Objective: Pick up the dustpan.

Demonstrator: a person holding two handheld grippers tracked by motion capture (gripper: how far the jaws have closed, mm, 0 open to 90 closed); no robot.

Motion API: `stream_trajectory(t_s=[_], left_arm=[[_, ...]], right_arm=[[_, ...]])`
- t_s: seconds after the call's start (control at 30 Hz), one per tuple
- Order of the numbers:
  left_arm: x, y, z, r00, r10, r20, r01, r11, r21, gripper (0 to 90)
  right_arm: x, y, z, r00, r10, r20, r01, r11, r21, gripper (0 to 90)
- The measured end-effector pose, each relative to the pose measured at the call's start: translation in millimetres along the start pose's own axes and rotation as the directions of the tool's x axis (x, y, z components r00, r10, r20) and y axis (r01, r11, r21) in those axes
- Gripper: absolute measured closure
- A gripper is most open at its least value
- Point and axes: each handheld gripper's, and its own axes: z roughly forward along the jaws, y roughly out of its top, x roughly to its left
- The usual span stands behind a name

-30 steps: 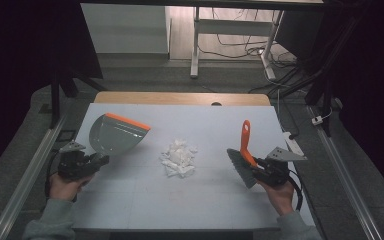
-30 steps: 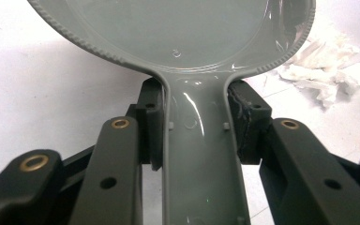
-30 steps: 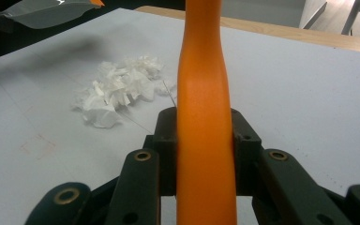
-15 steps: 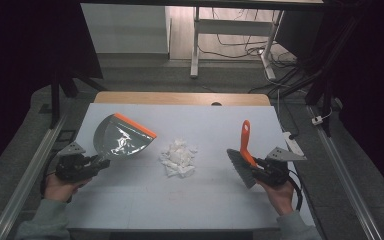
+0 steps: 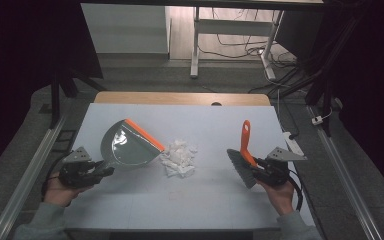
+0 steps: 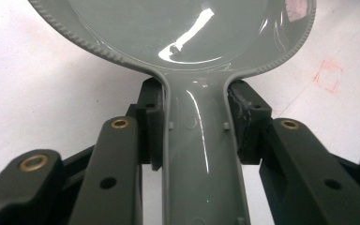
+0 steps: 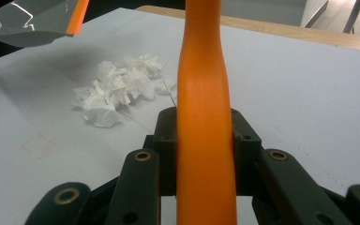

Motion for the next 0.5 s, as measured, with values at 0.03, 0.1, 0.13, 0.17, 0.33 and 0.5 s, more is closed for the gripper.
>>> stream_trajectory(t_s=[0.03, 0.1, 0.13, 0.17, 0.33, 0.5], left_arm=[[-0.4, -0.2, 0.0, 1.0, 0.0, 0.003, 0.0, 1.0, 0.001, 61.3], [-1.4, -1.0, -0.3, 1.0, 0.005, 0.009, -0.005, 1.0, 0.001, 61.3], [-2.0, -1.4, -0.5, 0.9999, 0.008, 0.012, -0.008, 1.0, 0.002, 61.3], [-2.6, -1.8, -0.6, 0.9998, 0.012, 0.017, -0.013, 0.9999, 0.003, 61.3], [-5.4, -3.1, 1.0, 0.9999, 0.006, 0.008, -0.006, 0.9993, 0.036, 61.3], [-6.8, -6.9, 0.8, 0.9995, 0.017, 0.028, -0.018, 0.9991, 0.039, 61.2]], right_arm=[[0.0, 0.2, -0.1, 1.0, 0.001, -0.001, -0.001, 1.0, -0.002, 69.8], [-0.3, 0.5, -0.4, 1.0, 0.002, -0.004, -0.002, 1.0, -0.006, 69.8], [-0.5, 0.6, -0.6, 1.0, 0.002, -0.003, -0.002, 1.0, -0.007, 69.8], [-0.5, 0.6, -0.8, 1.0, 0.003, -0.002, -0.003, 1.0, -0.007, 69.8], [-0.3, 1.0, -0.8, 1.0, -0.001, -0.002, 0.001, 1.0, -0.006, 69.8], [0.8, 1.6, 0.1, 1.0, 0.002, -0.007, -0.002, 1.0, -0.004, 69.8]])
